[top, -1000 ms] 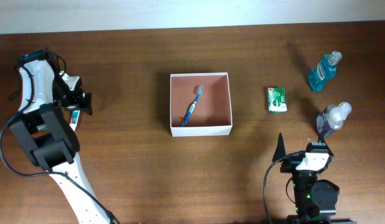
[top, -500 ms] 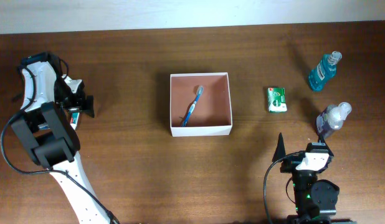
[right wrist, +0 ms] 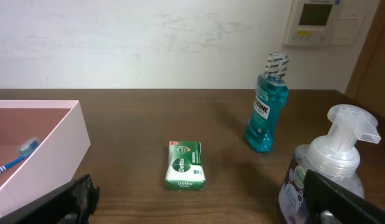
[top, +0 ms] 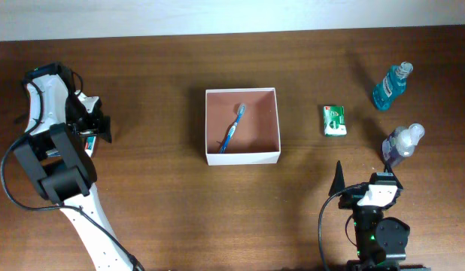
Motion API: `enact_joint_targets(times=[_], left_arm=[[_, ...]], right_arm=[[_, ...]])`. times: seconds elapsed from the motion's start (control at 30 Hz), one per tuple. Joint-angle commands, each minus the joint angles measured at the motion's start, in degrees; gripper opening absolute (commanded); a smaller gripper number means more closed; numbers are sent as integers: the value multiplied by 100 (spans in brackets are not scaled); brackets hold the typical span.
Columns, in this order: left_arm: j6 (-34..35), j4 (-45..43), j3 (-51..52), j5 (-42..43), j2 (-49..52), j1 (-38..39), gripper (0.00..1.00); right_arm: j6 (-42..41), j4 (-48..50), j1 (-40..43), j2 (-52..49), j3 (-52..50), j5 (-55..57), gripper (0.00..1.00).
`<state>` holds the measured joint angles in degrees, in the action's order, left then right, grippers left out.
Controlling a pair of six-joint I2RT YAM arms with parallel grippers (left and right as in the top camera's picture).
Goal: Pack container
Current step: 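Lower the left gripper toward the green-white toothpaste tube, then close the left gripper on the toothpaste tube's middle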
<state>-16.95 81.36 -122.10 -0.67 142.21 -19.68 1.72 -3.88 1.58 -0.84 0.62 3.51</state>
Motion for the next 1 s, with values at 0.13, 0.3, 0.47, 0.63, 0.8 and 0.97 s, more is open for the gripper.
enact_joint_targets(times=[0.13, 0.3, 0.47, 0.63, 0.8, 0.97], left_arm=[[-4, 4, 31, -76, 61, -52, 83], [-7, -24, 31, -61, 61, -52, 77], [-7, -39, 31, -61, 61, -52, 77], [-7, -39, 31, -61, 61, -52, 68], [-4, -35, 31, -61, 61, -52, 62], [-7, -87, 35, -63, 61, -52, 62]], right_arm=[[-2, -42, -46, 42, -31, 9, 98], [-2, -42, -46, 42, -31, 9, 98], [-2, -42, -46, 42, -31, 9, 98], [-2, -42, -46, 42, -31, 9, 98], [-2, -42, -46, 42, -31, 9, 98], [-2, -42, -46, 42, -31, 9, 99]])
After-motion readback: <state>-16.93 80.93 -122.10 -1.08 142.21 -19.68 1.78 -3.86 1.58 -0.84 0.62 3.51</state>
